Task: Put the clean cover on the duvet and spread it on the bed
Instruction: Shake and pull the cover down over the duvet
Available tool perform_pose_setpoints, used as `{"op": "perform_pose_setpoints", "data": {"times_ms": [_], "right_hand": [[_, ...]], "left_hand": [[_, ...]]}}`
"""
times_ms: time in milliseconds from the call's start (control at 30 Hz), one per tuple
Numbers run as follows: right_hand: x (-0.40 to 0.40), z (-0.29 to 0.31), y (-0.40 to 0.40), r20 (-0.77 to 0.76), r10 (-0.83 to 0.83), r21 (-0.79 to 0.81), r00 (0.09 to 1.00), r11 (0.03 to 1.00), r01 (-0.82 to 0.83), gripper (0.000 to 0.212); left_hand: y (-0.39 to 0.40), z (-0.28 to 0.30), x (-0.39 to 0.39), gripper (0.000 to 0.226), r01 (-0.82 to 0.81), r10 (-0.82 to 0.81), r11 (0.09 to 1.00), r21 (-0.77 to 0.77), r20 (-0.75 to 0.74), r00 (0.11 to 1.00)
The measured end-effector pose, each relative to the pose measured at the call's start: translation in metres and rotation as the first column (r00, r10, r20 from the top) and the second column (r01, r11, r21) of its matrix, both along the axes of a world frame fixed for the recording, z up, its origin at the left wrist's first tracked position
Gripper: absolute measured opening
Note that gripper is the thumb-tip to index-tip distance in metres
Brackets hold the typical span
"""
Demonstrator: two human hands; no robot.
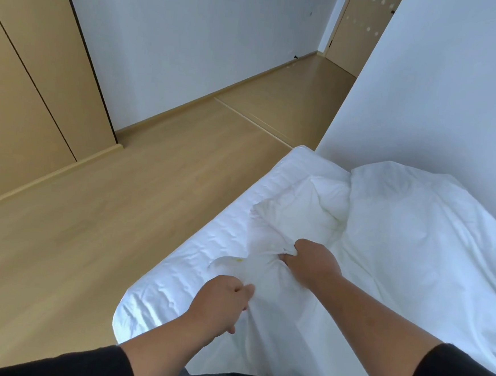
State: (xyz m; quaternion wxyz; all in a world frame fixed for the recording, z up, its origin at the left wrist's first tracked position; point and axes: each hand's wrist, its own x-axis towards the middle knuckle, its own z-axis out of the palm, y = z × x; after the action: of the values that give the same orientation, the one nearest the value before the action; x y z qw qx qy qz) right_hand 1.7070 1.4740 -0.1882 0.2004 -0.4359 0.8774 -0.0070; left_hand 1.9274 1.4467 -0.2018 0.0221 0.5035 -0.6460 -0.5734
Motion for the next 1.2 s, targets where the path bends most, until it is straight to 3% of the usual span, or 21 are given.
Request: {"op": "perform_pose_setpoints", "data": {"times_ms": [67, 167, 233, 267, 333, 400, 500, 600, 667, 733, 800, 867, 933, 967, 1000, 1067, 1100, 1133, 1200], "right_hand": [[0.009, -0.005, 0.004, -0.069, 0.084, 0.018, 0.994, 0.996, -0.083, 0.034], [0.024, -0.009, 0.006, -0.047, 0.143, -0.013, 0.989, 0.990, -0.144, 0.031], [0.027, -0.001, 0.007, 0.124, 0.097, -0.083, 0.988, 0.993, -0.087, 0.031], [0.026, 0.004, 0.008, 0.304, 0.040, -0.142, 0.952, 0.990, 0.004, 0.033], [0.022, 0.018, 0.014, 0.680, -0.030, -0.171, 0.732, 0.965, 0.198, 0.034], [0.019, 0.028, 0.023, 0.821, -0.032, -0.079, 0.570, 0.982, 0.169, 0.033], [0.018, 0.032, 0.033, 0.818, -0.023, -0.002, 0.575, 0.999, 0.042, 0.033], [0.013, 0.023, 0.046, 0.848, -0.083, 0.061, 0.523, 0.996, 0.058, 0.031], [0.015, 0.014, 0.055, 0.891, -0.140, 0.122, 0.431, 0.990, 0.068, 0.009], [0.021, 0.006, 0.060, 0.917, -0.176, 0.167, 0.359, 0.984, 0.055, 0.011], [0.028, -0.001, 0.059, 0.910, -0.160, 0.179, 0.383, 0.984, -0.015, 0.019], [0.035, -0.005, 0.054, 0.864, -0.100, 0.162, 0.494, 0.983, -0.085, 0.020], [0.041, -0.007, 0.049, 0.799, -0.044, 0.146, 0.599, 0.982, -0.123, 0.010], [0.042, -0.010, 0.048, 0.775, -0.013, 0.130, 0.632, 0.982, -0.140, 0.014], [0.042, -0.013, 0.047, 0.749, 0.015, 0.107, 0.662, 0.984, -0.142, 0.021], [0.039, -0.018, 0.046, 0.685, 0.033, 0.051, 0.727, 0.994, -0.093, 0.022], [0.035, -0.020, 0.046, 0.685, -0.005, 0.015, 0.728, 1.000, -0.008, 0.021], [0.030, -0.022, 0.047, 0.736, -0.080, -0.012, 0.673, 0.991, 0.130, 0.022], [0.023, -0.020, 0.048, 0.865, -0.204, -0.016, 0.458, 0.902, 0.432, 0.024]], "left_hand": [[0.008, 0.003, -0.003, 0.047, 0.003, -0.003, 0.990, -0.139, -0.004, 1.000], [0.014, 0.007, -0.016, 0.050, 0.087, -0.085, 0.947, -0.310, 0.019, 0.996], [0.010, 0.006, -0.025, 0.046, 0.171, -0.147, 0.928, -0.331, 0.095, 0.984], [0.005, 0.006, -0.028, 0.042, 0.207, -0.169, 0.921, -0.331, 0.139, 0.976], [-0.004, 0.001, -0.031, 0.032, 0.246, -0.193, 0.919, -0.308, 0.191, 0.962], [-0.006, -0.002, -0.033, 0.026, 0.212, -0.176, 0.943, -0.256, 0.156, 0.972], [0.002, -0.007, -0.037, 0.025, 0.162, -0.157, 0.960, -0.231, 0.036, 0.987], [0.017, -0.003, -0.035, 0.042, 0.095, -0.108, 0.953, -0.289, -0.030, 0.994], [0.029, 0.008, -0.034, 0.048, 0.154, -0.200, 0.937, -0.312, -0.119, 0.973], [0.039, 0.021, -0.028, 0.049, 0.316, -0.403, 0.857, -0.406, -0.146, 0.904], [0.044, 0.032, -0.024, 0.045, 0.460, -0.576, 0.722, -0.518, -0.080, 0.814], [0.054, 0.041, -0.044, 0.040, 0.620, -0.695, 0.619, -0.482, 0.032, 0.719], [0.064, 0.030, -0.064, 0.030, 0.686, -0.608, 0.564, -0.459, 0.332, 0.721], [0.062, 0.039, -0.065, 0.029, 0.747, -0.595, 0.603, -0.280, 0.465, 0.655], [0.065, 0.028, -0.064, 0.032, 0.731, -0.563, 0.615, -0.296, 0.484, 0.670], [0.069, 0.019, -0.065, 0.038, 0.689, -0.665, 0.563, -0.456, 0.246, 0.705], [0.061, 0.026, -0.055, 0.040, 0.691, -0.698, 0.584, -0.426, 0.173, 0.695], [0.053, 0.022, -0.036, 0.043, 0.626, -0.653, 0.661, -0.413, 0.094, 0.751], [0.036, -0.002, -0.027, 0.048, 0.450, -0.452, 0.823, -0.348, 0.078, 0.888]]}}
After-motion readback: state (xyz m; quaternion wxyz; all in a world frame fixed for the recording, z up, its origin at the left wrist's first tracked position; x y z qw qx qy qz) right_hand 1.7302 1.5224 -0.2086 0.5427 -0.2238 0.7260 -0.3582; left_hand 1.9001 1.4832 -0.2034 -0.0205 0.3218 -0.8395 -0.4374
